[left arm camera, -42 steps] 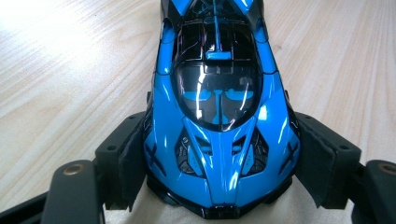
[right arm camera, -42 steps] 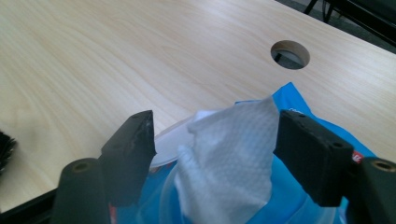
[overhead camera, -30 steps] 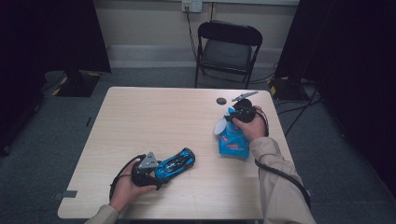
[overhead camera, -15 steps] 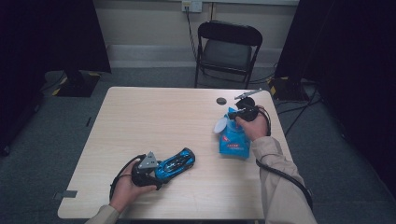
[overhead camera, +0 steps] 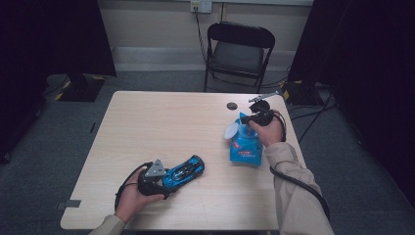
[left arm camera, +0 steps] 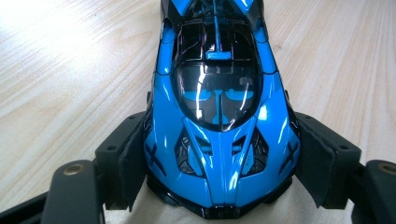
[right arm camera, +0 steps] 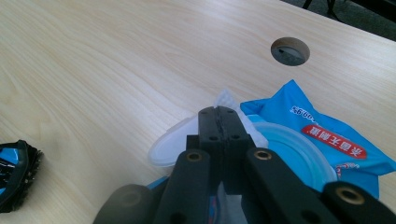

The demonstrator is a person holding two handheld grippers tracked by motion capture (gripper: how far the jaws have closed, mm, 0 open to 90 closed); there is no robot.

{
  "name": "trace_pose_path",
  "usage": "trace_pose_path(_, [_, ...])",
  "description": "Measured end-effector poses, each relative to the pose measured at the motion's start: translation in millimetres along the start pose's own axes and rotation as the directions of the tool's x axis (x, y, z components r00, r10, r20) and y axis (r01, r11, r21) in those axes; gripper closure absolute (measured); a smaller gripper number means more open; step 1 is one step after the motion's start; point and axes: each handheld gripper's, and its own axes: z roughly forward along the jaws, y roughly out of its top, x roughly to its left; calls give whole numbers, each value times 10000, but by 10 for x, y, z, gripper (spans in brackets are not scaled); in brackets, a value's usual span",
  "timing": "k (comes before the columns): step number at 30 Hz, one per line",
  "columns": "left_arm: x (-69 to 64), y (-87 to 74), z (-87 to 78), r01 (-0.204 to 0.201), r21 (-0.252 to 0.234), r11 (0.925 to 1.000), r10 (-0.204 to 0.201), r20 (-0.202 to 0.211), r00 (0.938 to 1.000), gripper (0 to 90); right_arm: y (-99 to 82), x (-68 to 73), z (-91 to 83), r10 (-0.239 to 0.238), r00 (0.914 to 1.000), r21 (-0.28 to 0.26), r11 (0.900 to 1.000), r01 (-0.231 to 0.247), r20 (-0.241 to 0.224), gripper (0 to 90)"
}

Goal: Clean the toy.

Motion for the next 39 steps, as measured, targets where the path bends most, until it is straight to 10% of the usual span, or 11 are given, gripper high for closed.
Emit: trace_pose_path(39, [2,1,-2,-42,29,10000,42,-9,10000,254,326,18,-452,76,10000,-804,9967,-73,40,900])
